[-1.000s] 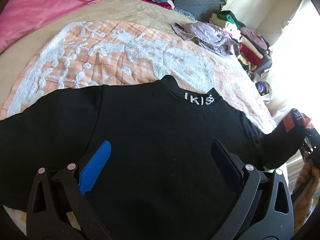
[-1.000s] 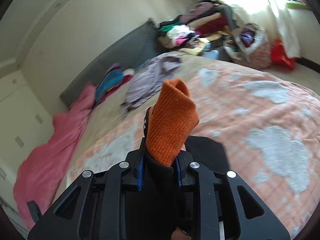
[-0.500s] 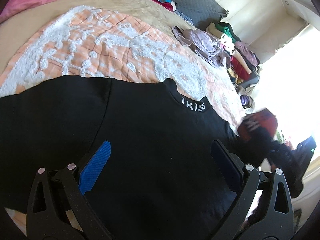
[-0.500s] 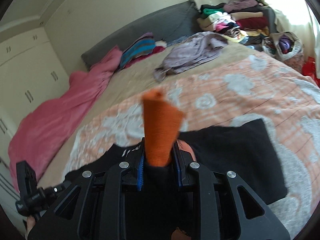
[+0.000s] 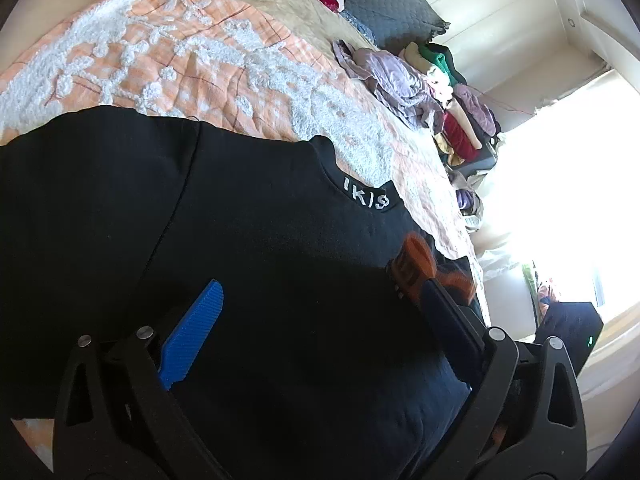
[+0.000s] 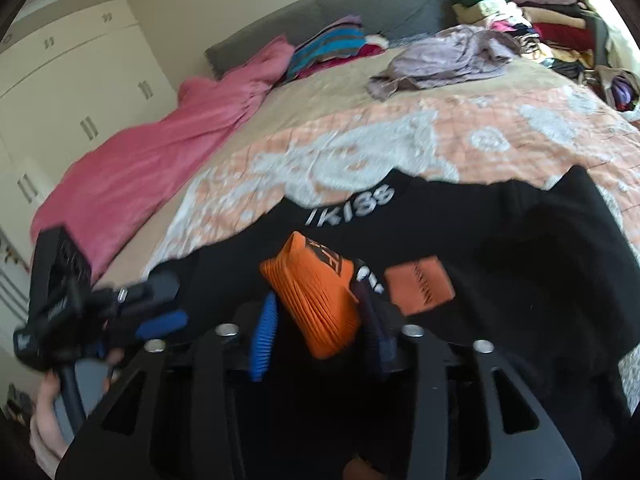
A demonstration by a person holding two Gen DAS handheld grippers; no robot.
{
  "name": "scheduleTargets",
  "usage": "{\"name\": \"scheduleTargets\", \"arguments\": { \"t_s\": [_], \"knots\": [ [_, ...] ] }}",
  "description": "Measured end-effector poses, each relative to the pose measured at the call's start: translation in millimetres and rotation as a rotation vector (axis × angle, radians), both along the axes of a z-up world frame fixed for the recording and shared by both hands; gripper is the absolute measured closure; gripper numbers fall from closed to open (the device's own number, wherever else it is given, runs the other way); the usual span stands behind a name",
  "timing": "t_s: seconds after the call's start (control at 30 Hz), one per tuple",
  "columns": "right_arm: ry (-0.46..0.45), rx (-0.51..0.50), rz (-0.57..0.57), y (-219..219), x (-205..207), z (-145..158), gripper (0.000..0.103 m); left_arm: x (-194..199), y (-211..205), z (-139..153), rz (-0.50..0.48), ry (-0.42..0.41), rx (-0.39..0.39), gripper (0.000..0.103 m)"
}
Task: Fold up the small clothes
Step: 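Lift the sleeve and carry it across the shirt body toward the left gripper, then grasp the orange cuff with the left gripper while the right gripper releases it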
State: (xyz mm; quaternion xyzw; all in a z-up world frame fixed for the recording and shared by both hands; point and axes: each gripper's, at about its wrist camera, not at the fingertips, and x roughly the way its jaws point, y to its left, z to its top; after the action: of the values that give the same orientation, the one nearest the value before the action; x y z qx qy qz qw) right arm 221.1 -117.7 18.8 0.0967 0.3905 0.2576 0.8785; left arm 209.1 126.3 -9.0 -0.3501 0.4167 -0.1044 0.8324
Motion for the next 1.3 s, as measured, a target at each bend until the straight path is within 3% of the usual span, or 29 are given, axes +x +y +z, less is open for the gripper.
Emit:
{"name": "scheduleTargets", "arguments": {
  "t_s": [0.1,0.17,0.3,0.37,0.47,0.7,0.83,1.0,1.1,1.17,1.3],
  "knots": [
    [0.009,0.029,0.038,-7.2,-16.7,1.1,0.058,-0.7,-4.8,0.0,-0.006,-0.006,0.0,0.016],
    [0.004,0.023,0.051,-10.7,-24.3,2.6,0.054,-0.5,-9.0,0.7,-0.021,-0.014,-0.021,0.033],
    [0.001,0.029,0.03,-30.9,-39.5,7.7,0.054,3.7,-33.8,-1.9,-0.098,-0.011,-0.03,0.039],
    [-0.008,0.041,0.008,-42.4,-45.9,11.0,0.054,8.1,-45.4,-3.8,-0.13,-0.005,-0.033,0.052],
    [-0.031,0.04,-0.034,-61.4,-54.3,14.9,0.054,15.3,-63.9,-7.8,-0.171,0.003,-0.035,0.053],
    [-0.026,0.07,-0.111,-99.5,-65.8,13.9,0.054,33.6,-95.7,-22.6,-0.172,0.048,0.074,0.056],
    [-0.015,0.098,-0.165,-119.0,-68.9,10.7,0.054,37.2,-106.9,-18.5,-0.188,0.029,0.134,0.096],
    [-0.003,0.106,-0.194,-129.2,-70.3,6.5,0.054,25.8,-101.9,14.2,-0.229,-0.095,0.066,0.098],
    [-0.002,0.104,-0.192,-129.5,-70.8,5.4,0.054,14.1,-94.3,47.6,-0.207,-0.182,0.113,0.098],
    [0.0,0.106,-0.19,-128.1,-69.8,5.5,0.054,7.5,-83.3,61.0,-0.191,-0.207,0.099,0.098],
    [-0.004,0.087,-0.182,-121.2,-67.1,6.4,0.054,-10.9,-61.3,77.9,-0.136,-0.24,0.162,0.098]
  ]
}}
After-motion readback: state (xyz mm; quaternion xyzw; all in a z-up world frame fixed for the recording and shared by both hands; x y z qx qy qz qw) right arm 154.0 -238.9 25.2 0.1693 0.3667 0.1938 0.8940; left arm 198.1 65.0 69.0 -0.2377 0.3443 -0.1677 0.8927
